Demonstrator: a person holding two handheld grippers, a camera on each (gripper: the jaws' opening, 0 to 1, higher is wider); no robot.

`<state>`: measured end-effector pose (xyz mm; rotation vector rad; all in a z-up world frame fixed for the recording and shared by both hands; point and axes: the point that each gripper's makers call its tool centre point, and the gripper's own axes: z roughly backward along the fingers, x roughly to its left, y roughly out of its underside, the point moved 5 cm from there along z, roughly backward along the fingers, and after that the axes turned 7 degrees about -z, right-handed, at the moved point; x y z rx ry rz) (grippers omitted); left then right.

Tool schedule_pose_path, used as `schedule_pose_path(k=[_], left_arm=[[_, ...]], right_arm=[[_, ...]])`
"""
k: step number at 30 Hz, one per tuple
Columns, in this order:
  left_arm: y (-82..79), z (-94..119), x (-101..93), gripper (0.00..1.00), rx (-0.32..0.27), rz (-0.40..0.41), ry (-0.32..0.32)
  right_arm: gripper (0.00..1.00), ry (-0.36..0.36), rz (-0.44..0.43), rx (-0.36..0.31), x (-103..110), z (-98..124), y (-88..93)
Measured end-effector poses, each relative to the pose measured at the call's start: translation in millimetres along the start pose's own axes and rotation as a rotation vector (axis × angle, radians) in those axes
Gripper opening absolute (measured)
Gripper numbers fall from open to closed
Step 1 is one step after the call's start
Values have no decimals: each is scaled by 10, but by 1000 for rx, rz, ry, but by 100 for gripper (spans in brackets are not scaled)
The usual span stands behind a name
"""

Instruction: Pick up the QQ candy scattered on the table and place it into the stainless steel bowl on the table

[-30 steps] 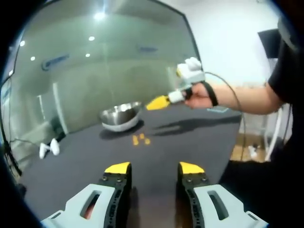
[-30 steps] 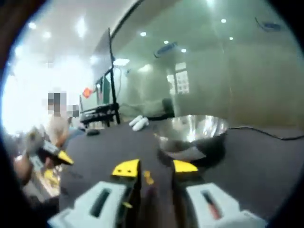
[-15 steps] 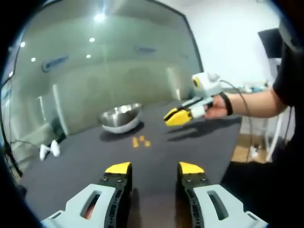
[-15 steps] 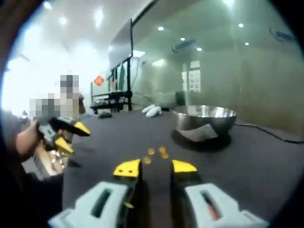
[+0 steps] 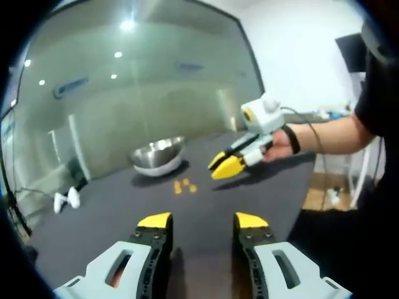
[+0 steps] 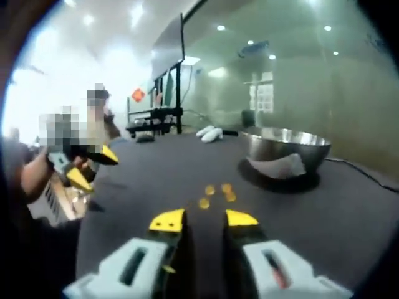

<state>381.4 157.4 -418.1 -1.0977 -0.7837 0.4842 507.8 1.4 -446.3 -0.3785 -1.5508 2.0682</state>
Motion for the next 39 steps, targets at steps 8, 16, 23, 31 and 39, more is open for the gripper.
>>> schedule_pose_path(k=[8,16,23,31,39], left_arm=[[-8,3,-4,40,1,-6,-4],[-5,31,20,40,7,-6,-15],[-1,13,18,39,11,-8,-17],[27,1,5,39,24,-7,-12],[25,25,7,39,24,-5,-17]], right_arm=[[24,-8,13,28,29,-207,-31],[18,2,-13,56,-62,-470,-33],[11,7,1,82,-46,-510,-14],[9,2,11,75,-20,-496,-4],[9,16,22,71,-15,-492,-17]])
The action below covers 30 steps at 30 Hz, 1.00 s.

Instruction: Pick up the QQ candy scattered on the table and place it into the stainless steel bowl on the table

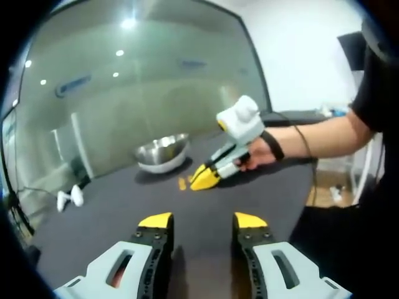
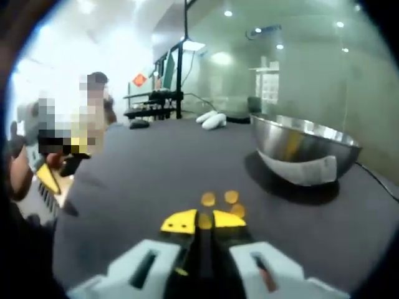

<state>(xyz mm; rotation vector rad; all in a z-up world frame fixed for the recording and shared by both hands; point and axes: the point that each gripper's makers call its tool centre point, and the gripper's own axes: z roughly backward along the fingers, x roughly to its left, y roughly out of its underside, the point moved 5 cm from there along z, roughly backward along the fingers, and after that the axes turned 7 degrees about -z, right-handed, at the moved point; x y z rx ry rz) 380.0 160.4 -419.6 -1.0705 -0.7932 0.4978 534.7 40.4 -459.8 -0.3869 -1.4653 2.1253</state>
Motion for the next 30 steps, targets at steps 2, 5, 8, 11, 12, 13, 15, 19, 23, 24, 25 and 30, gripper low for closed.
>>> schedule_pose_path(k=[2,5,8,11,12,13,15,19,23,24,25,30], left_arm=[[-8,11,-2,39,-3,-1,-1],[-4,22,13,39,-5,0,-3],[5,27,19,39,-3,0,-5],[-1,27,16,39,-7,2,-5],[-4,26,14,39,-8,1,-4],[-6,25,10,39,-10,1,-3],[-9,20,4,39,-11,0,-2],[-19,16,-7,39,-16,0,1],[-17,15,-11,39,-15,0,2],[-16,14,-11,39,-14,-1,1],[-18,13,-11,39,-14,-1,1],[-36,12,-13,39,-18,-2,1]], right_arm=[[9,9,-1,-11,15,44,-31],[9,46,17,-60,-8,139,-141],[9,98,54,-113,-57,265,-283],[9,153,46,-195,-140,408,-442],[9,171,42,-215,-173,439,-474],[9,207,34,-249,-239,488,-521],[9,284,6,-302,-396,576,-578],[9,372,-60,-327,-651,686,-639],[9,379,-85,-340,-710,693,-729],[9,382,-75,-341,-710,682,-753],[9,382,-70,-340,-708,672,-766],[9,374,-33,-331,-696,569,-878]])
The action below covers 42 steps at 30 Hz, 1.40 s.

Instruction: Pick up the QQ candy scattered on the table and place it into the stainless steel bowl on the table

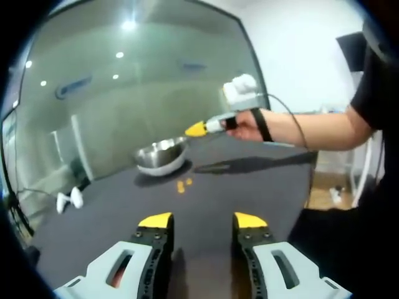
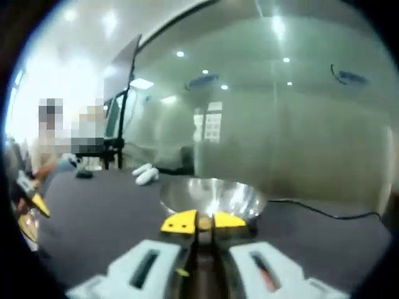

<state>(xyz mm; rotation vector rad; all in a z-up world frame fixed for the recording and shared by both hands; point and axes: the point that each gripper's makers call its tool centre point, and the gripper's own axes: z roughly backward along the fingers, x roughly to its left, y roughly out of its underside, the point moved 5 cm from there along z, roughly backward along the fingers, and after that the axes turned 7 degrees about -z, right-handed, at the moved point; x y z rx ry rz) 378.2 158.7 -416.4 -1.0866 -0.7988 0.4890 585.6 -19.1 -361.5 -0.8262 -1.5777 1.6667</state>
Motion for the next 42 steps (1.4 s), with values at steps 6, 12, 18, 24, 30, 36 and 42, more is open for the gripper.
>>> schedule_pose_path(k=[6,12,18,24,30,36,42], left_arm=[[8,-1,-13,39,4,-1,2],[-14,7,-19,39,0,-3,1],[-9,44,13,39,-2,2,-13],[16,64,25,39,2,6,-16],[18,59,12,39,7,2,-6],[8,54,16,39,4,0,-7],[-10,44,34,39,2,0,-14]], right_arm=[[9,-15,44,15,24,-179,-108],[9,-21,102,53,-123,-519,-194],[11,-22,114,46,-183,-704,-227],[38,-29,72,30,-160,-628,-224],[35,-44,27,68,-151,-551,-139],[33,-64,16,69,-129,-471,-158],[32,-178,36,53,37,-281,-188]])
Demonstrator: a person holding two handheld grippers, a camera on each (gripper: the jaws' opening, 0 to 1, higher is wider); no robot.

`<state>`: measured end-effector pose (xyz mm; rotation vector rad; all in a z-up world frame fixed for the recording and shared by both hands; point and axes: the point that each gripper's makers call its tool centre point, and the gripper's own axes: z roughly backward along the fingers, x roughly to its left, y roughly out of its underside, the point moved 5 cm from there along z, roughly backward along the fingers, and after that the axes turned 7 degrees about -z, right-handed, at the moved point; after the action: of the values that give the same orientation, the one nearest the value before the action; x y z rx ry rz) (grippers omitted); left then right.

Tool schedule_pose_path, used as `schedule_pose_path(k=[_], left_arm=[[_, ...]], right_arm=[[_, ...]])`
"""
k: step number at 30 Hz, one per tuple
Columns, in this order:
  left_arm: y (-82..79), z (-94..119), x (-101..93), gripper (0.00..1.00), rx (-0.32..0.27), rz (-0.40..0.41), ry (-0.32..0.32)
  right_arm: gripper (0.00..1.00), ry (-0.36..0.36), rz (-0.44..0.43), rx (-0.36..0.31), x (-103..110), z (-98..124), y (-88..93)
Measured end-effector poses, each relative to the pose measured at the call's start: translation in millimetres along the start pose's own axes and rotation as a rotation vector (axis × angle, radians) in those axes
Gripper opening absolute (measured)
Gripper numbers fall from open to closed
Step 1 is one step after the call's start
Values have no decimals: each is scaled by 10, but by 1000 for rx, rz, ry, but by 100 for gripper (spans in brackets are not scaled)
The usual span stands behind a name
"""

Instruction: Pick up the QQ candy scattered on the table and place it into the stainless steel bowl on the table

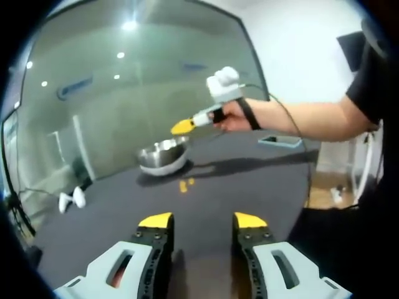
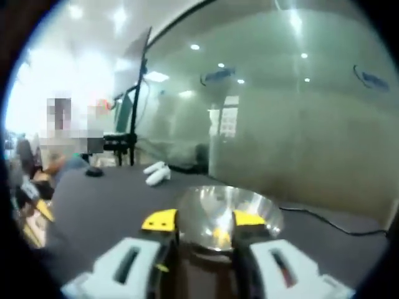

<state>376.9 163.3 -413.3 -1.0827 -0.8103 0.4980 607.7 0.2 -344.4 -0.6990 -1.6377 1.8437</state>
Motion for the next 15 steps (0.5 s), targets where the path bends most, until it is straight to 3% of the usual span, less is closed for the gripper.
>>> schedule_pose_path(k=[2,3,7,10,15], left_arm=[[-17,-7,13,39,-9,15,-1],[-23,-9,13,39,-13,20,0],[-28,-15,-8,39,-16,18,11],[-13,-17,-16,39,-12,16,15],[-8,9,18,39,-18,28,4]], right_arm=[[32,-159,3,-2,220,111,133],[32,-235,-15,47,305,185,297],[33,-226,89,69,383,361,535],[32,-244,42,63,435,495,610],[31,-240,63,83,479,656,770]])
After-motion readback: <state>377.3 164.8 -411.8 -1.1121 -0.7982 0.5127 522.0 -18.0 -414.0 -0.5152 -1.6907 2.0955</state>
